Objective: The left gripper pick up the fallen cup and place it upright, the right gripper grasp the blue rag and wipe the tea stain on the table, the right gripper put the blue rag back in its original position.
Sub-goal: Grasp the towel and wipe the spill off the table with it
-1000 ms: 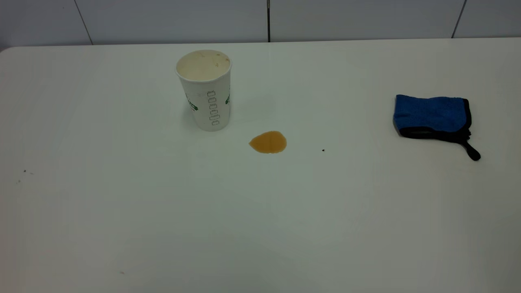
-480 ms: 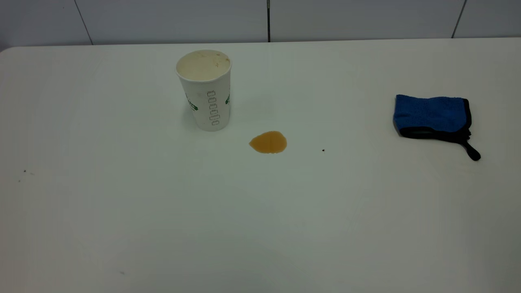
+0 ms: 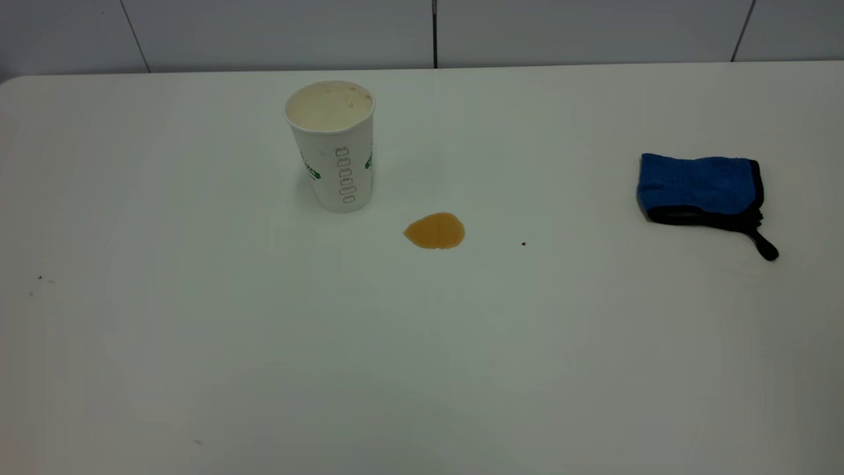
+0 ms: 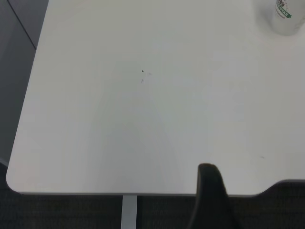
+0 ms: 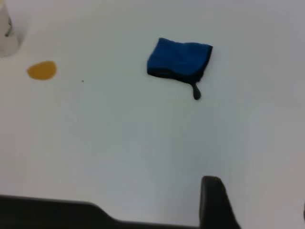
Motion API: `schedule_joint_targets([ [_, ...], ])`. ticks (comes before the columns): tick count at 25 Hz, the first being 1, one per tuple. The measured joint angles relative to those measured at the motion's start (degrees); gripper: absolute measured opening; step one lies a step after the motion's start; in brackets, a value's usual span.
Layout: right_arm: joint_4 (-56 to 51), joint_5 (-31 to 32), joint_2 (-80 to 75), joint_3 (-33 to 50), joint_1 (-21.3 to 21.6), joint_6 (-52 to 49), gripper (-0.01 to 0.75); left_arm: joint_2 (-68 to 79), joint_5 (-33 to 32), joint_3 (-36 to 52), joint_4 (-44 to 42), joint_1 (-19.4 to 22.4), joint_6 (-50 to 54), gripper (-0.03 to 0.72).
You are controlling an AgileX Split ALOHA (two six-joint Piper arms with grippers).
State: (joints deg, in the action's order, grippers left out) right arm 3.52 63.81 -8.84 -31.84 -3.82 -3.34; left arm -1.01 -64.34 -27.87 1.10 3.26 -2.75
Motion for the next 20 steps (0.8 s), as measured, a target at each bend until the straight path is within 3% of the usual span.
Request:
schedule_joint_targets([
  [7, 8.3, -6.7, -39.1, -14.4, 0.0, 0.0, 0.643, 0.0, 0.0, 0.0, 0.0, 0.0, 0.0, 0.515],
  [12, 6.3, -11.4, -68.2, -27.1, 0.0, 5.2, 0.658, 0.0, 0.0, 0.0, 0.0, 0.0, -0.1, 0.515],
  [17, 0.3, -5.5, -94.3, -47.4, -0.4, 16.0, 0.643, 0.0, 0.0, 0.0, 0.0, 0.0, -0.1, 0.515],
  [20, -1.0, -0.5, -104.7, -59.1, -1.6, 17.6, 0.621, 0.0, 0.0, 0.0, 0.0, 0.0, -0.1, 0.515],
])
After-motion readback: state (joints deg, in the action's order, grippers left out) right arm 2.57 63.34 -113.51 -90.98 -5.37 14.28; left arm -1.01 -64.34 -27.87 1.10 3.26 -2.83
